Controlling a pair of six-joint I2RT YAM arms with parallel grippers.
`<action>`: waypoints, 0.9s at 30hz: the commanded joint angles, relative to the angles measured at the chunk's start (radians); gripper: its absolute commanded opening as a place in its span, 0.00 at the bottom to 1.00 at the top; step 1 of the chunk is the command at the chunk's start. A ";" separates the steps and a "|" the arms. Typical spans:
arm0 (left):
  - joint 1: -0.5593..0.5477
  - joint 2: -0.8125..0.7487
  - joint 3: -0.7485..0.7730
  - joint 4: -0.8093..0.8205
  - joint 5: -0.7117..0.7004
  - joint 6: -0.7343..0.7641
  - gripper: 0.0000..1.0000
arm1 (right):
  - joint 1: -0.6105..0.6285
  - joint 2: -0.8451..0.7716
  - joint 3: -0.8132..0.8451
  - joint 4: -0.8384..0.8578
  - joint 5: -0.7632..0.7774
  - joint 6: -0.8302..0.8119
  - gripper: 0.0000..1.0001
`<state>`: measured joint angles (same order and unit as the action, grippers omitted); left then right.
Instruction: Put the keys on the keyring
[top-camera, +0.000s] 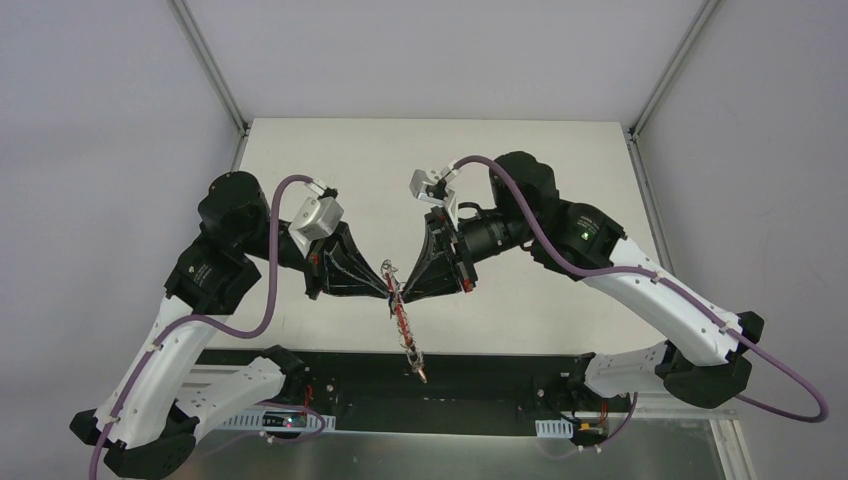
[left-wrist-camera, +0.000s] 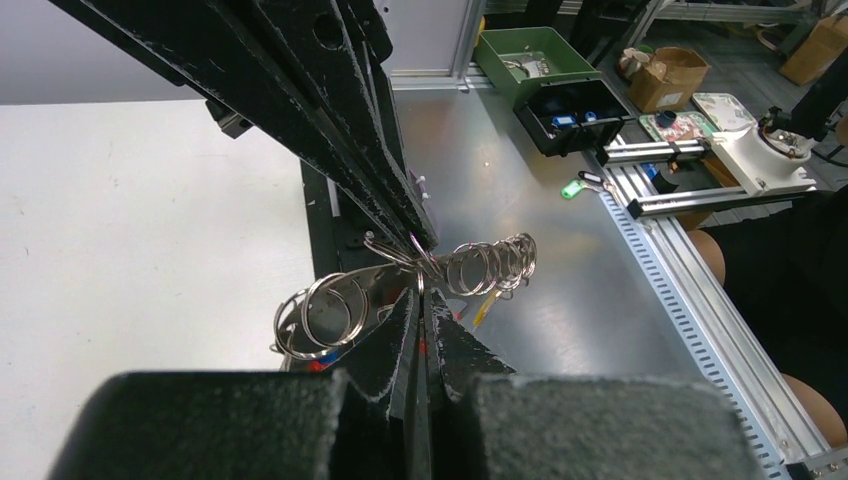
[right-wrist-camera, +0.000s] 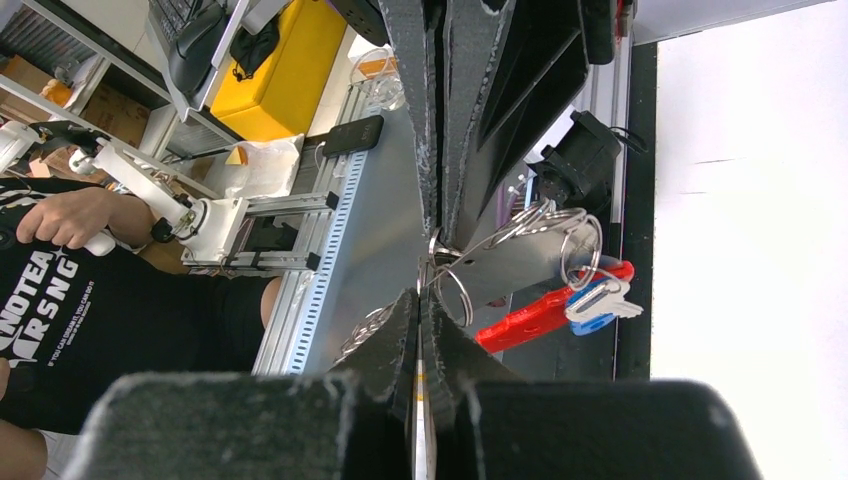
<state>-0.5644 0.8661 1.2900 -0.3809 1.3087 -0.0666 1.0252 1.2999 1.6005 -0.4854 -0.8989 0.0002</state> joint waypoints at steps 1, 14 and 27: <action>-0.014 -0.011 0.013 0.020 0.041 0.023 0.00 | -0.005 -0.005 0.037 0.076 -0.027 0.028 0.00; -0.014 -0.029 0.003 0.020 0.035 0.033 0.00 | 0.001 0.015 0.035 0.077 -0.044 0.035 0.00; -0.014 -0.044 -0.004 0.020 0.042 0.043 0.00 | 0.008 0.021 0.033 0.080 -0.031 0.044 0.00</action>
<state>-0.5644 0.8371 1.2865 -0.3828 1.3075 -0.0536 1.0313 1.3216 1.6005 -0.4671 -0.9253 0.0296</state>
